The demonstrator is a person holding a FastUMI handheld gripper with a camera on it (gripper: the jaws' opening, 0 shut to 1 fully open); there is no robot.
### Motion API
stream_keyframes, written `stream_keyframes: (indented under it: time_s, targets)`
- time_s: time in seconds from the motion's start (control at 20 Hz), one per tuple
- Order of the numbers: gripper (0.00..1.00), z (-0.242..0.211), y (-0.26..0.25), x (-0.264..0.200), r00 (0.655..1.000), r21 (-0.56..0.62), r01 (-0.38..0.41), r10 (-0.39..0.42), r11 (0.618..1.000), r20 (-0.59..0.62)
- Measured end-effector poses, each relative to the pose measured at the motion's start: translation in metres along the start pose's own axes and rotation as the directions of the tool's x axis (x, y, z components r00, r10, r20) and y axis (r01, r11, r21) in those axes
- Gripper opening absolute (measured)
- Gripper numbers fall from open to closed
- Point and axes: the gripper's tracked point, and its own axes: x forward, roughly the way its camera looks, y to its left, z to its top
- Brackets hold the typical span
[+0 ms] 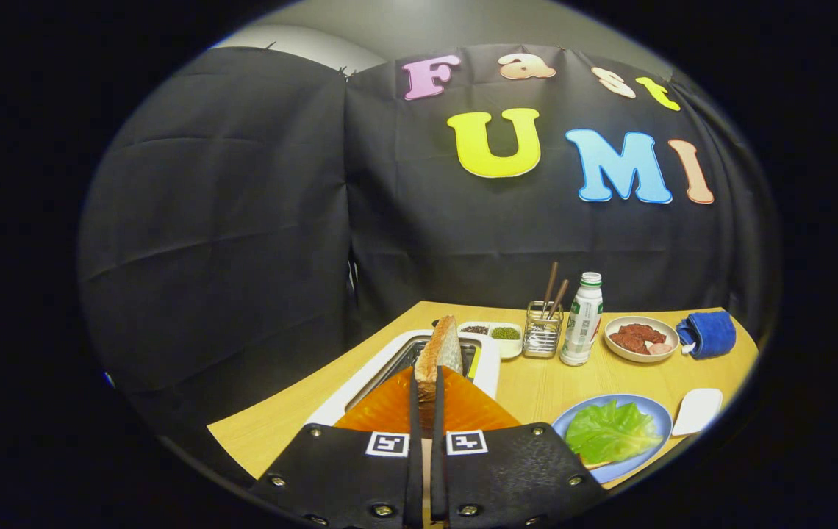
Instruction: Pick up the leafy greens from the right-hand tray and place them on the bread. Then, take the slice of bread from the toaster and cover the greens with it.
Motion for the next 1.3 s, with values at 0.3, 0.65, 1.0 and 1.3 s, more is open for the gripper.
stream_keyframes:
  time_s: [0.3, 0.65, 1.0, 1.3]
  targets:
    - [0.04, 0.043, -0.009, -0.011, 0.997, 0.016, 0.006, -0.008, 1.000, 0.077]
    - [0.04, 0.071, -0.040, -0.036, 0.993, 0.056, 0.019, -0.026, 0.998, 0.119]
    - [0.04, 0.065, -0.103, -0.079, 0.979, 0.051, 0.125, -0.131, 0.991, 0.154]
    - [0.04, 0.035, -0.145, -0.085, 0.982, 0.045, 0.170, -0.173, 0.984, 0.081]
